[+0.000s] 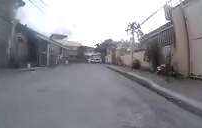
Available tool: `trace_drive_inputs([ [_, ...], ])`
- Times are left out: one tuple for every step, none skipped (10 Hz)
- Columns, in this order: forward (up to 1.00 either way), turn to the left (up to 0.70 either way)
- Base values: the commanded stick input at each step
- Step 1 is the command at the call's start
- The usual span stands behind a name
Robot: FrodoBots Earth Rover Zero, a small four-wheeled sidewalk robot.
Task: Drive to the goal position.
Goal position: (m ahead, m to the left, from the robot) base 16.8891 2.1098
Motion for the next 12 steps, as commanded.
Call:
trace_drive_inputs([
  [1.0,0.0],
  [1.0,0.0],
  [1.0,0.0],
  [1.0,0.0],
  [1.0,0.0],
  [1.0,0.0],
  [1.0,0.0],
  [1.0,0.0],
  [1.0,0.0],
  [1.0,0.0],
  [1.0,0.0],
  [1.0,0.0],
])
